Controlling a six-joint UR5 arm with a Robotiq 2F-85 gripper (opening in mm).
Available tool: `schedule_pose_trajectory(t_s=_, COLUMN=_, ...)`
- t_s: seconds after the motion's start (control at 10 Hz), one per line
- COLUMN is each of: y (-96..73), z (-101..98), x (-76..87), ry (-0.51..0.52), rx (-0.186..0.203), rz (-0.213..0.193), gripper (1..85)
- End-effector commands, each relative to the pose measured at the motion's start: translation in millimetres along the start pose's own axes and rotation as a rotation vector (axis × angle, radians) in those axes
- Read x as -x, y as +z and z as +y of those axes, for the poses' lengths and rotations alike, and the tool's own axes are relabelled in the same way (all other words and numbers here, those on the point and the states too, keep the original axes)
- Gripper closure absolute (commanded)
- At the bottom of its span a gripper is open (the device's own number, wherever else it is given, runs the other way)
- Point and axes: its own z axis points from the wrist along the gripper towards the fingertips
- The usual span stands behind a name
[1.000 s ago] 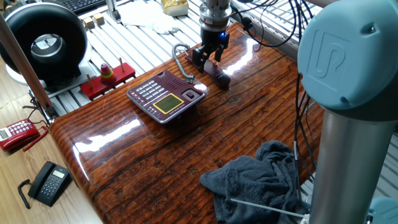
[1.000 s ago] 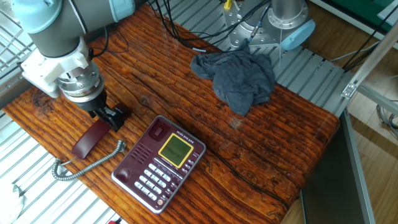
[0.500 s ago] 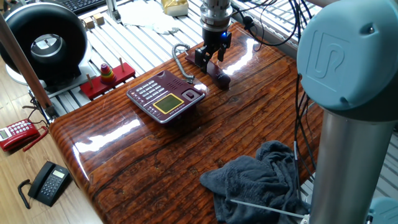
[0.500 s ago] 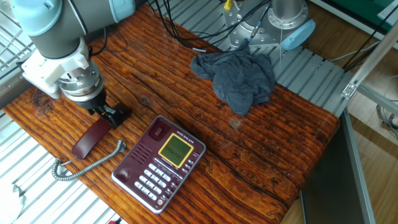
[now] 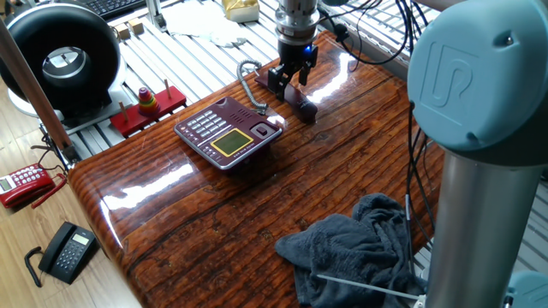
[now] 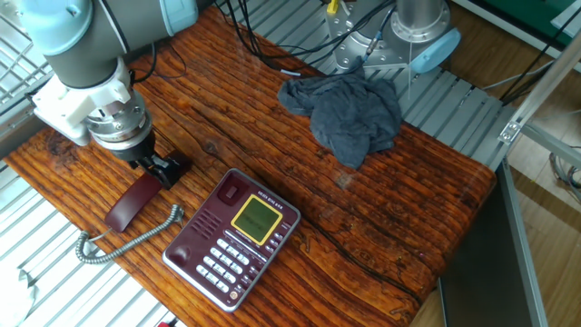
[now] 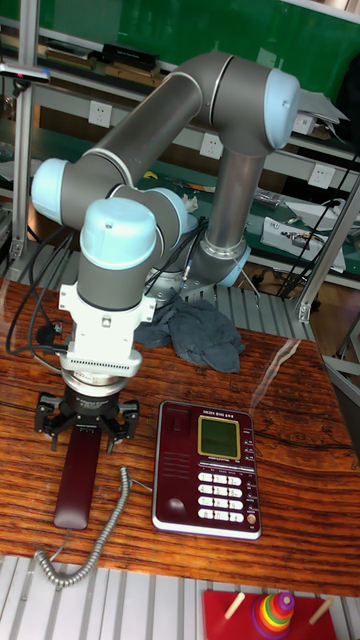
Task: Place the handset of the telephone on the corresponding phone cradle
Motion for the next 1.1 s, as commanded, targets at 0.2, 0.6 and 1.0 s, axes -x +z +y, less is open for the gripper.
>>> schedule_pose_trajectory(t_s=0.2, y=7.4, z=1.7, x=5.5, ry=0.012, rx=0.012, rz=-0.016, gripper=12.7)
schedule_pose_trajectory(t_s=0.6, y=7.5, z=2.0, x=7.2, ry=0.015, rx=0.013, rz=-0.022, gripper=15.7)
schedule_pose_trajectory(t_s=1.0, y=7.1, z=1.8, x=8.4, ry=0.021, rx=0.013, rz=-0.027, gripper=22.3)
